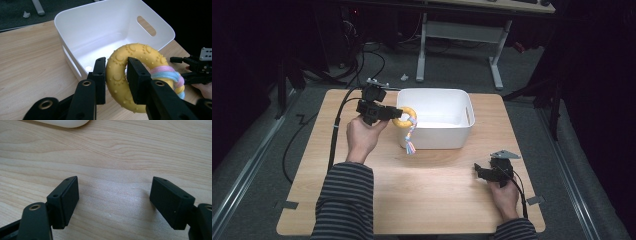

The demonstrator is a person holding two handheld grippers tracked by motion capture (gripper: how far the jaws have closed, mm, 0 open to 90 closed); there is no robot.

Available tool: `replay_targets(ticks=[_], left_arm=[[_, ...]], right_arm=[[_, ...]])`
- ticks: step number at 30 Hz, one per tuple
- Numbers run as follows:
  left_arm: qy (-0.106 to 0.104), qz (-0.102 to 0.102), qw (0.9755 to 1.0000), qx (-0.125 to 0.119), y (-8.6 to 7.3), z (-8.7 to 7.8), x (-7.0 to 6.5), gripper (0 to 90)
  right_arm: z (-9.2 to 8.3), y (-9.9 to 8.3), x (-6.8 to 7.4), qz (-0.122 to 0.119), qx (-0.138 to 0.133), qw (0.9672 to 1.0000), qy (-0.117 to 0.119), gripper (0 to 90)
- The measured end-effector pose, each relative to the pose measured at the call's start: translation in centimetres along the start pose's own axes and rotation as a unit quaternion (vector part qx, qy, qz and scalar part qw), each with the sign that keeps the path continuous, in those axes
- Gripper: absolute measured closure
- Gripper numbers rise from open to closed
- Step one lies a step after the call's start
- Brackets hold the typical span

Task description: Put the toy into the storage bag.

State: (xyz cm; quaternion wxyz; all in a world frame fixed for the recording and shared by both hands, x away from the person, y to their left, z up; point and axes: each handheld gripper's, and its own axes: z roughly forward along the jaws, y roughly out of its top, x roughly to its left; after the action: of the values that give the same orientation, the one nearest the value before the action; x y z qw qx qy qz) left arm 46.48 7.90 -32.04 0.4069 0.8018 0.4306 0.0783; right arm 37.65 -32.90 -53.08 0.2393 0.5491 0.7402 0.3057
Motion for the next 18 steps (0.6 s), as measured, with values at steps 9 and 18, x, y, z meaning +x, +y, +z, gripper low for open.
replay_targets(ticks=[9,18], left_arm=[[-0.001,0.005,1.0,0.006,1.8,1.5,-0.7,69.8],[0.001,-0.003,1.0,0.009,3.2,3.0,-1.1,69.8]], right_arm=[[0.0,0.0,0.0,-0.001,0.0,1.0,0.001,23.7],[0.0,0.0,0.0,-0.002,0.0,1.0,0.002,23.7]])
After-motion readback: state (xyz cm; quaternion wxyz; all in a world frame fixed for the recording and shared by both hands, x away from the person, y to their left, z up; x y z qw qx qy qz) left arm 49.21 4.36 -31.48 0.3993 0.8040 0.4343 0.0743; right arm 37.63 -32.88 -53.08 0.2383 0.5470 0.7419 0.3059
